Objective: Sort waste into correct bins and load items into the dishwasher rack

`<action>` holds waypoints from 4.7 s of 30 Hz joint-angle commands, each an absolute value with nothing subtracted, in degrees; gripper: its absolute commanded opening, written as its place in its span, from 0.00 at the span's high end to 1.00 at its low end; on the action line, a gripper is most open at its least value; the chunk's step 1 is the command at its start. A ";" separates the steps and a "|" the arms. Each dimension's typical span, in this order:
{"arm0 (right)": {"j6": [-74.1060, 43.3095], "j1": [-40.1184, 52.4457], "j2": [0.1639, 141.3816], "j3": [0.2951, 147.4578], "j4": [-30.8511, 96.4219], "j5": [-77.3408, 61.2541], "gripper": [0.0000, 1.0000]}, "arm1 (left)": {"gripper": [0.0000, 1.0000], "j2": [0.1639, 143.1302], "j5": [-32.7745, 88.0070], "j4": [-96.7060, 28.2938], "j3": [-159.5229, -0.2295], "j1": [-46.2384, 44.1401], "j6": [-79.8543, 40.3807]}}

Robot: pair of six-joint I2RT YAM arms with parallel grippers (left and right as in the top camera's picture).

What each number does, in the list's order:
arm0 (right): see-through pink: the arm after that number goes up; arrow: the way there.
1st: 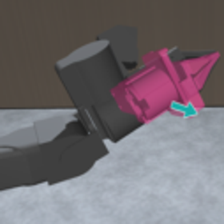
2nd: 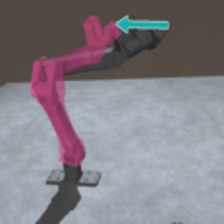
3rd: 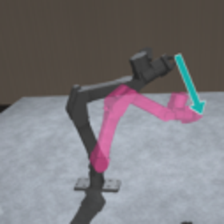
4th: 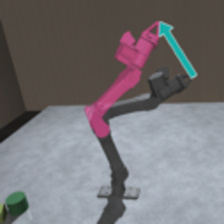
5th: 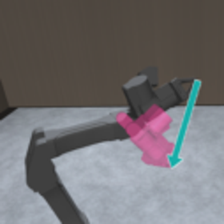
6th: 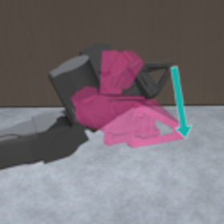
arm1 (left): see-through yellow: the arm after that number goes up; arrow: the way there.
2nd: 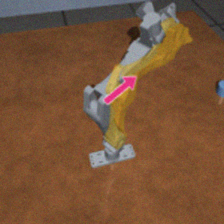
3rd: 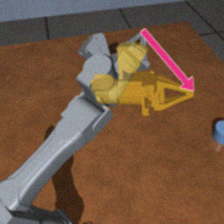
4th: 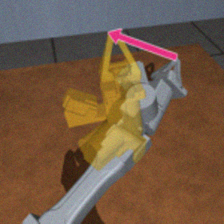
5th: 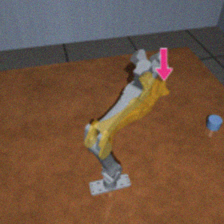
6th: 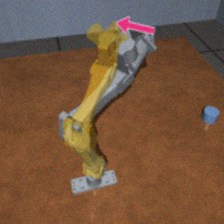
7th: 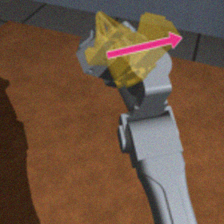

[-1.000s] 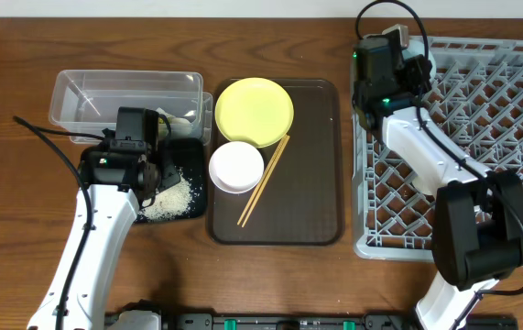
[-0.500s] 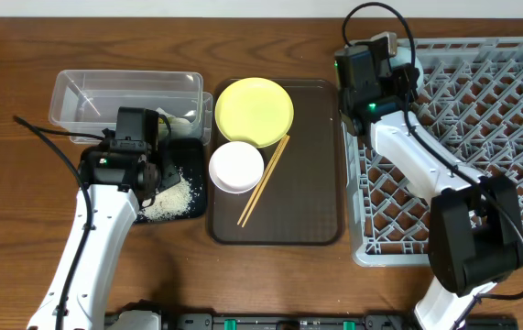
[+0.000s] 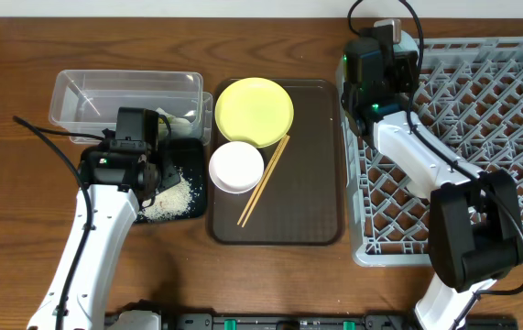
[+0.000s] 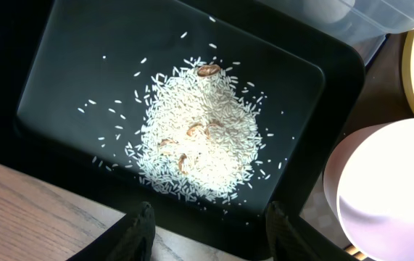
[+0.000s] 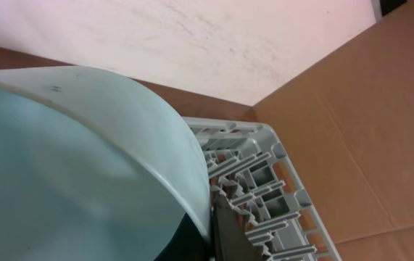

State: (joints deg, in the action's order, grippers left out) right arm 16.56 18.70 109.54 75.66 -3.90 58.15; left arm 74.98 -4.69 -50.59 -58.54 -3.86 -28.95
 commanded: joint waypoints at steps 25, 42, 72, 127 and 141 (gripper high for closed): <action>14.70 18.79 112.88 75.37 -5.69 65.12 0.99 | 0.48 74.59 -4.95 -50.89 -59.11 -3.60 -29.69; 18.09 19.18 114.41 75.26 -5.78 66.35 0.99 | 0.48 74.59 -4.97 -50.98 -59.11 -3.60 -29.69; -0.84 24.18 95.57 75.29 28.51 25.47 0.56 | 0.48 74.59 -4.97 -51.03 -59.11 -3.60 -29.69; -7.79 17.32 98.98 75.44 33.74 -4.08 0.99 | 0.47 74.59 -4.95 -51.13 -59.11 -3.60 -29.69; -7.03 17.15 102.89 75.20 35.81 -1.15 0.99 | 0.47 74.59 -4.95 -51.16 -59.11 -3.60 -29.69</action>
